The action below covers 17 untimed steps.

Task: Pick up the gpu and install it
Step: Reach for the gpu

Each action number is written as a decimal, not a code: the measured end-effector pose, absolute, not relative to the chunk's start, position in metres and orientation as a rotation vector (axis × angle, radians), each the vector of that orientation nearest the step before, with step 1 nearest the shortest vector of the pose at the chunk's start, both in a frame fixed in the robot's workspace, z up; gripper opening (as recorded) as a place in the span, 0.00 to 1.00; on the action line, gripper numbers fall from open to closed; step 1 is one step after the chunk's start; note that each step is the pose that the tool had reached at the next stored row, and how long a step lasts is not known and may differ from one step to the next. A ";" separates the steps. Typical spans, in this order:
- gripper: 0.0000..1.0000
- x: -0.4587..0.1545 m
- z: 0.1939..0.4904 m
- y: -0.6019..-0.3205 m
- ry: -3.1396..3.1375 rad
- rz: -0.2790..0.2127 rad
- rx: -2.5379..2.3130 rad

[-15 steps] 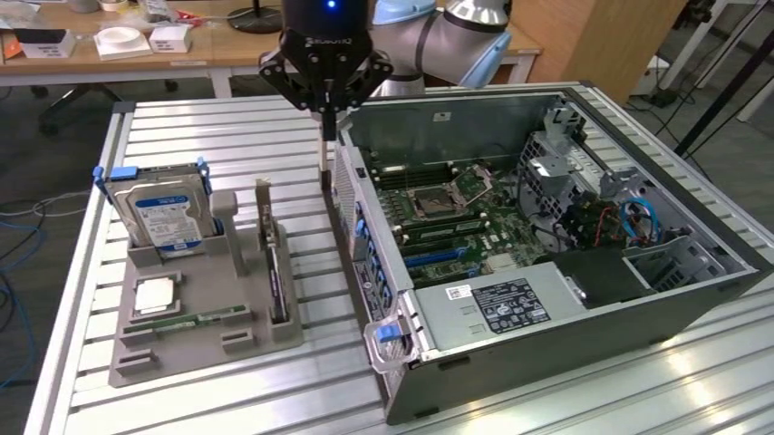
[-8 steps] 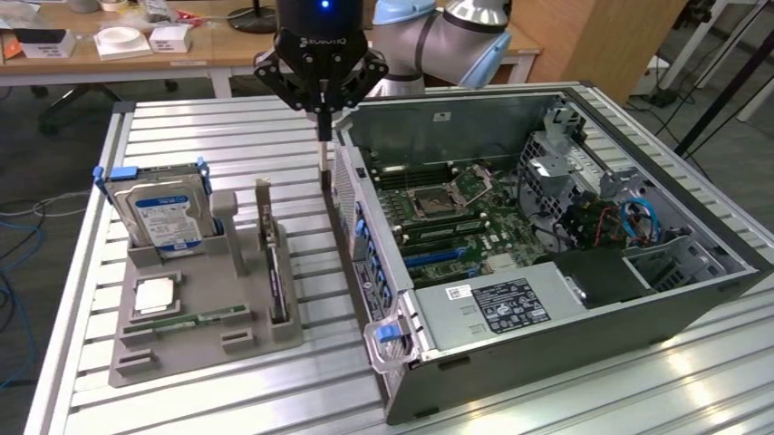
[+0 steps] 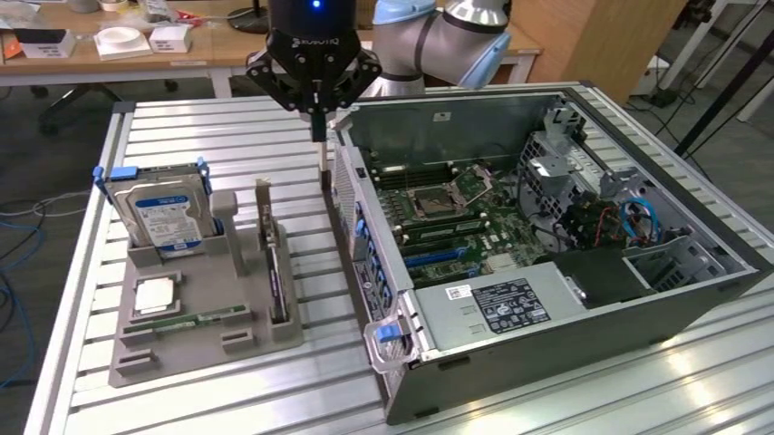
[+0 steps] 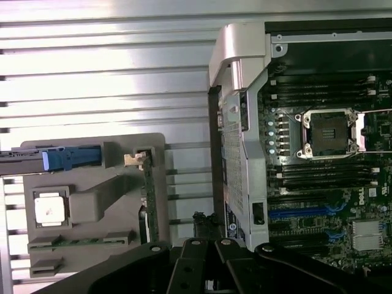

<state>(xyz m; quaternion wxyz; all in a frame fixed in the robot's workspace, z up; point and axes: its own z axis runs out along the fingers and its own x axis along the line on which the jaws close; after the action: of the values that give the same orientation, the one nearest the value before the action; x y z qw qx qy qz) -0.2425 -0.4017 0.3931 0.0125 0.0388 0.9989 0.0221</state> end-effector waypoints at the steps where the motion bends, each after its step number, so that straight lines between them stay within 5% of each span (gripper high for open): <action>1: 0.11 -0.244 0.393 -0.402 3.113 0.069 0.121; 17: 0.11 -0.261 0.393 -0.402 3.113 0.069 0.123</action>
<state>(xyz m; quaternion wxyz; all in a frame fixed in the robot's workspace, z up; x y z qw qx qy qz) -0.2608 -0.4018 0.3931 0.0125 0.0394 0.9989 0.0221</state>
